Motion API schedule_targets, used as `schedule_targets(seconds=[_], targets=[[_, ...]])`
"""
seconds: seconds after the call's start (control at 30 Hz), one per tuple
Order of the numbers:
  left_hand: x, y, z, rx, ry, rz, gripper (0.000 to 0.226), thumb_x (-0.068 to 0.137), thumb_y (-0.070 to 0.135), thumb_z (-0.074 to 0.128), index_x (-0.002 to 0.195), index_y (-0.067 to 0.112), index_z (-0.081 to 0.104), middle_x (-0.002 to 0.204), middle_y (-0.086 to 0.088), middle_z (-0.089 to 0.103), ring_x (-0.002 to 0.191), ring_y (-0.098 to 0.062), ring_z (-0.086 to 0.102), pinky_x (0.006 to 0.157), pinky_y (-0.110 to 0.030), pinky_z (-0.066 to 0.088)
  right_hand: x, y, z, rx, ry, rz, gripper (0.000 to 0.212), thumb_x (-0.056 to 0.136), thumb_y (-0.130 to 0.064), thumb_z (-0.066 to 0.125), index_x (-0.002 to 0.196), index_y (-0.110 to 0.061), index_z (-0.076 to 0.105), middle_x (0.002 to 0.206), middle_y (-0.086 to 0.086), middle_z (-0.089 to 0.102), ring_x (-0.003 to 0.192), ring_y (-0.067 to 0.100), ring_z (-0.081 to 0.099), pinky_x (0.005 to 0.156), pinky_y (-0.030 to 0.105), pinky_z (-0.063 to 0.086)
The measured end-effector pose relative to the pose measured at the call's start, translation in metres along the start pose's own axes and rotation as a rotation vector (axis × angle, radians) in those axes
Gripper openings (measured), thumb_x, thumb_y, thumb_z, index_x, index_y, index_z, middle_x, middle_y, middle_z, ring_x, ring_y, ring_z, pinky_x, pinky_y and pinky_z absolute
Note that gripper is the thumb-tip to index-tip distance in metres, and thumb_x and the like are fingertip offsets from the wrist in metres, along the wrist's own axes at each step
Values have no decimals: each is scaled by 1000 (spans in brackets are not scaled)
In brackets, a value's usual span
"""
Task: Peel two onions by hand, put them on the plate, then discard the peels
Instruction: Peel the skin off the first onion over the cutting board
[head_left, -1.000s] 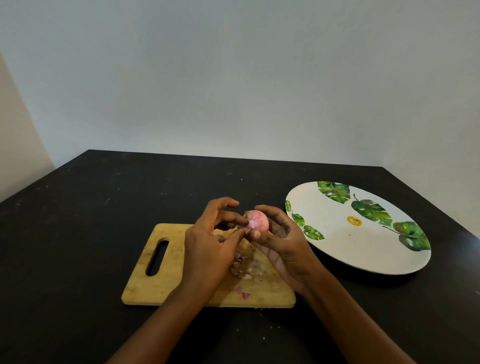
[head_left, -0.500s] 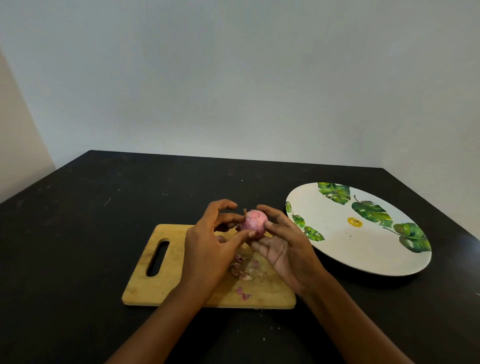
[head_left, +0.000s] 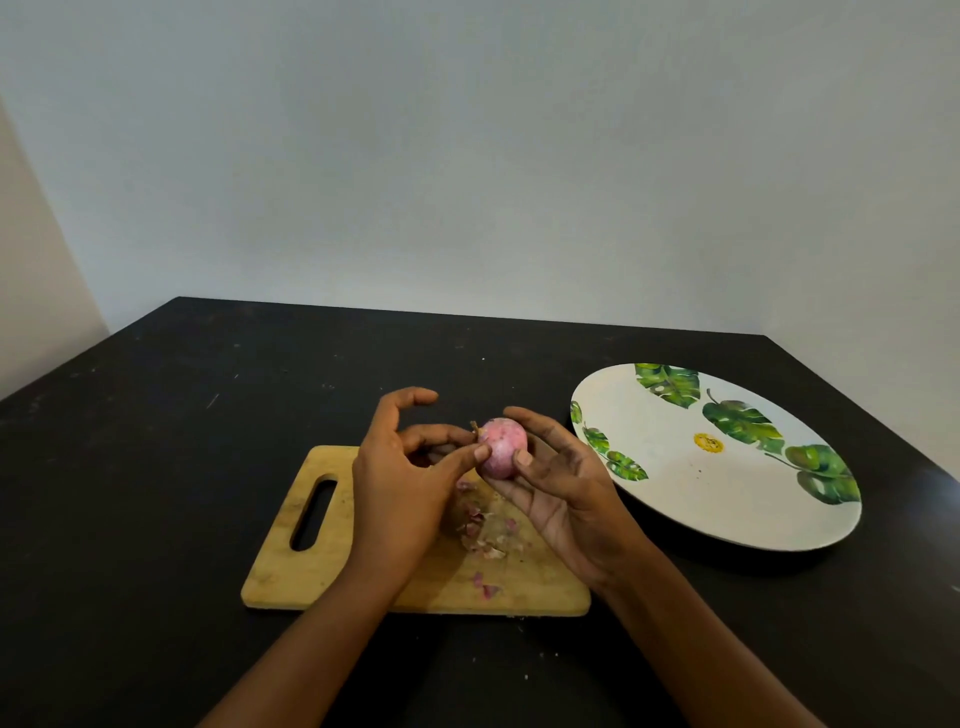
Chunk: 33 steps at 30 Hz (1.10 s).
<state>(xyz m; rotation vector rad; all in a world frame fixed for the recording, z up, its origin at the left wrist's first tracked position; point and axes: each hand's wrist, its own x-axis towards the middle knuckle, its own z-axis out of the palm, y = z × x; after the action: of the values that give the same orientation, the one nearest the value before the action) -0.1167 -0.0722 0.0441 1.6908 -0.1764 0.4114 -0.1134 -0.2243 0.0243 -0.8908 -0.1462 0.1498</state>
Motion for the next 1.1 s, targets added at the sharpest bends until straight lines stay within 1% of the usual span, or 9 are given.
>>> schedule_targets(seconds=[0.1,0.23,0.33,0.4,0.47,0.53,0.67,0.93,1.1], targets=[[2,0,-1,-9,-13,-43,61,64,17,81,115,25,48,81,6,72,77,1,67,70,-12,51,1,1,-1,-10,-17,-12,44,73,3,75,116,-5,63,128,23,59,115,38,61,88,41,56],[3,0,-3,-35,-14,-103,66,65,11,80,119,24,45,79,5,73,76,0,68,67,-11,51,2,2,-4,-59,-41,-25,64,56,-15,92,115,-8,66,126,20,61,117,37,60,87,40,56],[4,0,-5,-31,-27,-137,68,66,11,80,122,23,43,76,5,73,74,1,67,64,-9,50,2,2,-5,-116,-38,-29,64,55,-20,92,114,-11,68,126,17,61,118,35,60,88,39,56],[5,-1,-6,-25,-37,-161,70,65,12,80,124,22,42,75,5,73,74,2,67,65,-14,51,1,1,-5,-144,-39,-30,62,57,-21,92,113,-12,68,125,15,62,117,34,61,86,38,56],[6,-1,-7,-21,-45,-184,73,64,13,80,126,21,42,76,4,73,74,1,68,70,-18,50,0,0,-4,-172,-35,-31,52,67,-14,86,114,-11,67,124,15,62,116,32,61,87,38,56],[7,-1,-8,-28,-62,-210,76,63,14,80,128,20,42,77,4,73,75,1,68,70,-19,49,-1,-1,-4,-200,-23,-32,41,77,-3,74,116,-10,63,126,15,60,116,31,62,88,38,56],[10,-2,-11,-51,-113,-271,78,63,12,81,129,18,41,77,3,73,74,1,67,67,-18,46,-1,1,-4,-230,-35,-33,40,76,-2,65,115,-9,63,128,16,58,115,31,62,87,37,56],[12,-2,-11,-38,-153,-283,61,67,10,78,116,21,44,75,7,73,71,0,67,64,-21,46,-2,1,-4,-269,-26,-31,39,76,-4,66,114,-11,64,128,14,58,115,30,62,87,37,56],[12,1,-11,-59,-157,-287,54,69,10,77,112,21,47,77,7,73,71,0,67,64,-21,45,-1,3,-4,-191,-46,-18,48,67,-13,85,112,-11,68,122,12,63,116,31,62,88,38,55]])
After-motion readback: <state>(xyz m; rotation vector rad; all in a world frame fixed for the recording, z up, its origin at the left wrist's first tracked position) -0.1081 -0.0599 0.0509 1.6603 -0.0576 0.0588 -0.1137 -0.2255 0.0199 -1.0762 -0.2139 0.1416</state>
